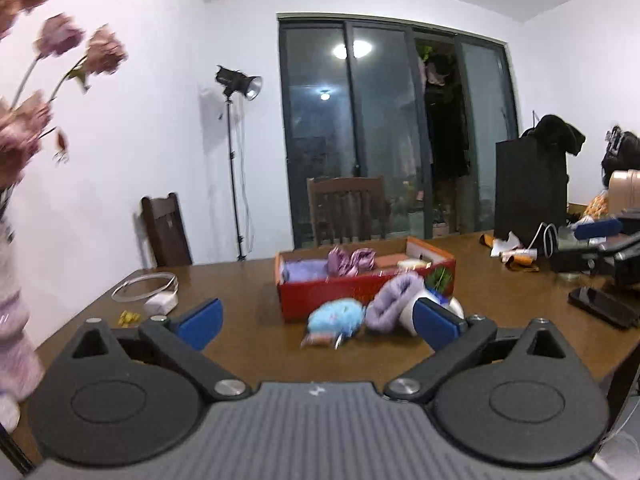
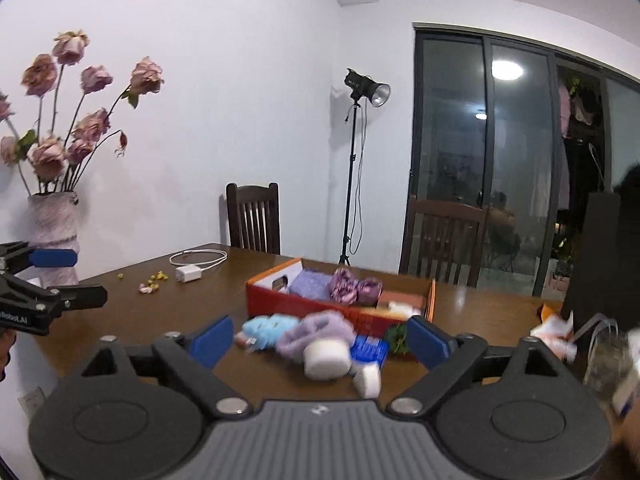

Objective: Organize soft objects
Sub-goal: 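Return the left tool to the pile and reach for the lavender headband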

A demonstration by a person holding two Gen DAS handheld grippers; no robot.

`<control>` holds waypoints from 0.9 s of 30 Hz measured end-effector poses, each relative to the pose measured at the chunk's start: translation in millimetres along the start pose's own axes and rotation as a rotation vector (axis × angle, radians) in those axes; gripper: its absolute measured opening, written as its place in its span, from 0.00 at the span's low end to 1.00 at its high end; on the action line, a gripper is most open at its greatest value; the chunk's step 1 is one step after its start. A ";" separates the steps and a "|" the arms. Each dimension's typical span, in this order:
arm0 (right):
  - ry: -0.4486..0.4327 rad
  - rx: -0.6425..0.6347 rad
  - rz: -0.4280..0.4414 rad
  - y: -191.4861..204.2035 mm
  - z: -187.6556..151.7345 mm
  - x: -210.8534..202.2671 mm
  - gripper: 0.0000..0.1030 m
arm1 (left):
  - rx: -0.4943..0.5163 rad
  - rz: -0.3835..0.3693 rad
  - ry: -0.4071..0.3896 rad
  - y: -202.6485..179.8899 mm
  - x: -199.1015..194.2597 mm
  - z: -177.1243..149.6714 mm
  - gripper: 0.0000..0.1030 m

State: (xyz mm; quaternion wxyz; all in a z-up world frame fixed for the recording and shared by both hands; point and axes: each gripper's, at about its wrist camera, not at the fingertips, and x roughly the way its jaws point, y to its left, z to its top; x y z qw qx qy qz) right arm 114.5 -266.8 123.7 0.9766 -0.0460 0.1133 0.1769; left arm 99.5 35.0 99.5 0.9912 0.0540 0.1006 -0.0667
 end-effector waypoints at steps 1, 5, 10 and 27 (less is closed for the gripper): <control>0.014 0.016 -0.002 2.7 -10.7 -3.9 0.92 | -0.007 -0.003 0.018 -1.0 -2.2 -6.6 1.00; 0.079 0.146 0.020 3.2 -41.5 -8.3 0.92 | 0.021 0.013 0.056 -3.7 5.0 -13.1 1.00; 0.091 0.154 -0.034 -0.7 -49.8 -2.0 0.92 | -0.007 0.002 0.078 -5.0 15.8 -19.5 1.00; 0.181 0.303 0.038 -32.7 -56.5 96.0 0.83 | -0.165 -0.077 0.204 9.6 116.8 -17.1 1.00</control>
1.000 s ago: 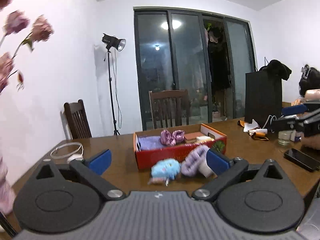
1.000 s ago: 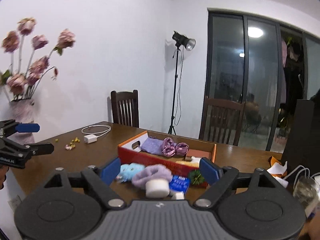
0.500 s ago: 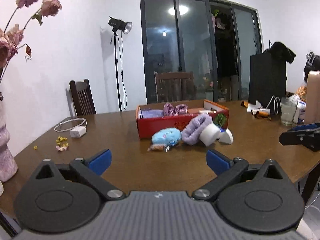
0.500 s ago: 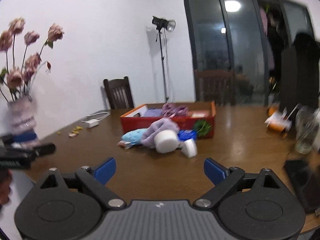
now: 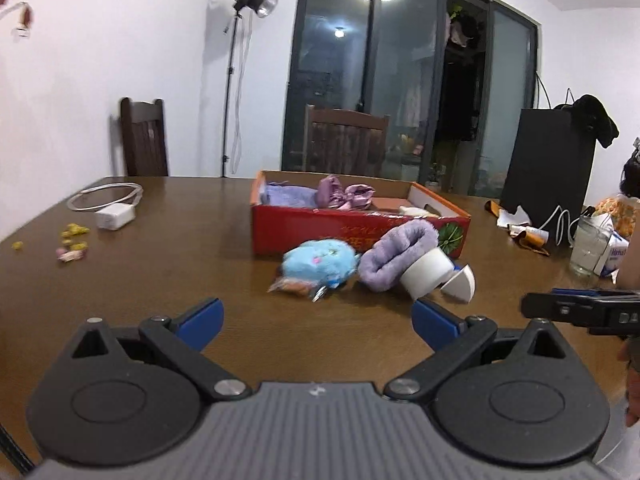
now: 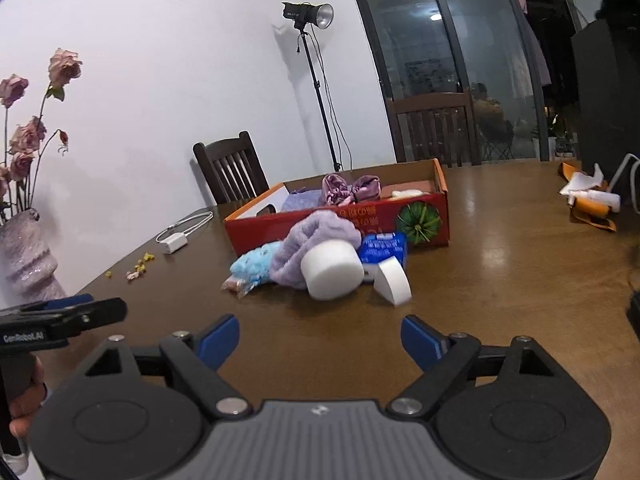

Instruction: Organize soft objects

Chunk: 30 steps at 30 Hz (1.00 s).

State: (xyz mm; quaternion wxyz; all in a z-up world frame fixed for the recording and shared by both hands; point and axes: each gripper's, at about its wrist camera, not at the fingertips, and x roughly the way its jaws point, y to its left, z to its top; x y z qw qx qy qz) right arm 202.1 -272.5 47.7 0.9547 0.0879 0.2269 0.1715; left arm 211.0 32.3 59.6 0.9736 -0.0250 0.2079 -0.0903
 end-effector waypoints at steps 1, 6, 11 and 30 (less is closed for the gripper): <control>-0.004 -0.006 0.002 -0.4 5.8 8.6 0.82 | -0.003 -0.007 -0.001 -2.0 7.5 3.1 1.00; -0.029 -0.012 0.003 -4.0 42.2 55.4 0.74 | -0.079 -0.081 0.034 -1.3 57.2 22.1 0.94; -0.026 -0.108 -0.048 4.5 71.1 114.3 0.55 | -0.167 -0.078 0.098 4.2 89.9 27.5 0.88; 0.091 -0.206 0.137 41.3 -28.4 42.3 0.10 | -0.223 -0.057 0.154 8.2 23.9 -28.0 0.87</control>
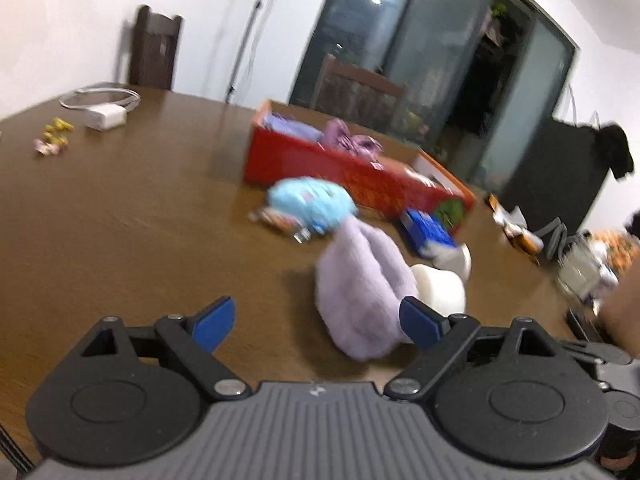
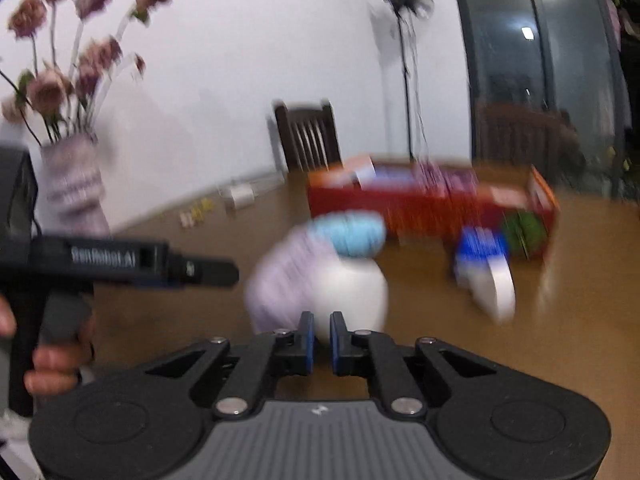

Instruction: Organize soft objects

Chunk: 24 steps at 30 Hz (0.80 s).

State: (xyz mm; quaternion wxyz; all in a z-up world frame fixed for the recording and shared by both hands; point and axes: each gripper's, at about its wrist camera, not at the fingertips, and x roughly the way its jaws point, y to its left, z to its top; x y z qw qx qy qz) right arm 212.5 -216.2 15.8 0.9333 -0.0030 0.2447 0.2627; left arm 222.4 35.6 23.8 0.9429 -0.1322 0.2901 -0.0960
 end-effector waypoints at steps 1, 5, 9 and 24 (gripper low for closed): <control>0.021 0.038 -0.016 -5.0 -7.3 -1.9 0.12 | -0.004 -0.012 -0.001 -1.6 2.3 -1.8 0.87; 0.030 0.143 -0.076 -24.1 -15.1 -17.1 0.18 | -0.031 -0.051 -0.025 -2.7 7.5 4.1 0.87; -0.049 0.190 -0.044 -30.1 -5.1 -33.6 0.35 | -0.017 -0.045 -0.013 -7.8 14.2 4.4 0.87; 0.005 0.073 0.203 8.1 -1.7 2.4 0.38 | -0.039 -0.049 -0.040 -1.5 17.3 5.5 0.81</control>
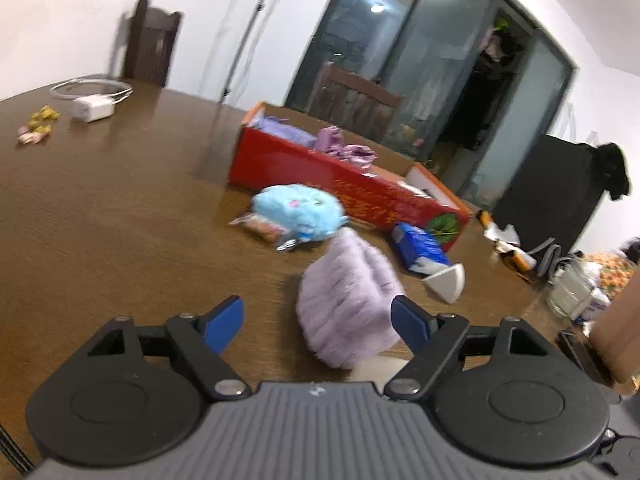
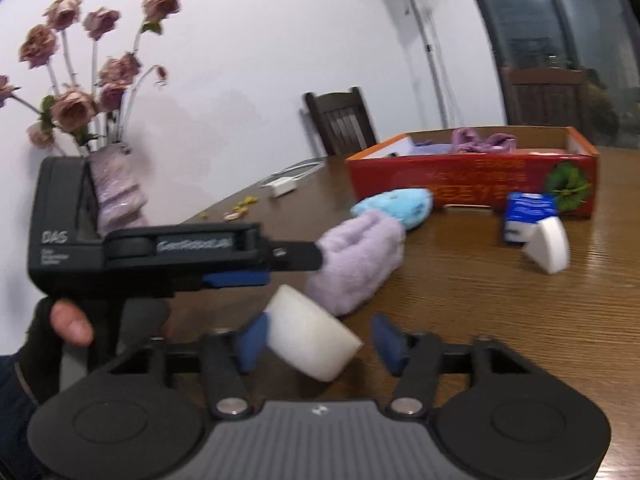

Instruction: Organize soft objects

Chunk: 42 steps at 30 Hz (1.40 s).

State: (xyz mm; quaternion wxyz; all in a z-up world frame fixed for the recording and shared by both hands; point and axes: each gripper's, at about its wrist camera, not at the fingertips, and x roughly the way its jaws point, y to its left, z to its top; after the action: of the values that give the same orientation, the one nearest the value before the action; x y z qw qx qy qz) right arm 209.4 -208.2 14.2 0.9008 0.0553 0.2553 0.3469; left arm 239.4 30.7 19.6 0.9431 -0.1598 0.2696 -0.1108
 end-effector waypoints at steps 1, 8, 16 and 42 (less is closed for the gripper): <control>-0.004 -0.004 0.005 1.5 1.8 -0.7 0.38 | 0.022 -0.018 -0.008 -3.2 0.2 -0.1 0.81; -0.036 0.040 -0.213 -28.3 15.8 -17.7 0.36 | 0.084 -0.043 0.024 -16.7 25.0 -3.6 0.80; -0.054 -0.147 -0.473 -46.4 39.2 9.2 0.47 | 0.176 0.036 -0.036 -27.1 26.6 5.5 0.75; -0.021 0.209 -0.208 -29.1 43.5 40.4 0.19 | -0.101 -0.074 -0.070 54.0 1.6 11.9 0.75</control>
State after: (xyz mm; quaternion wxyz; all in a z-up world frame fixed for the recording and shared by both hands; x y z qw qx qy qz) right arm 273.9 -200.4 26.7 0.9237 0.1258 0.2851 0.2228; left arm 253.8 83.1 8.9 0.9379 -0.2210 0.2356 -0.1262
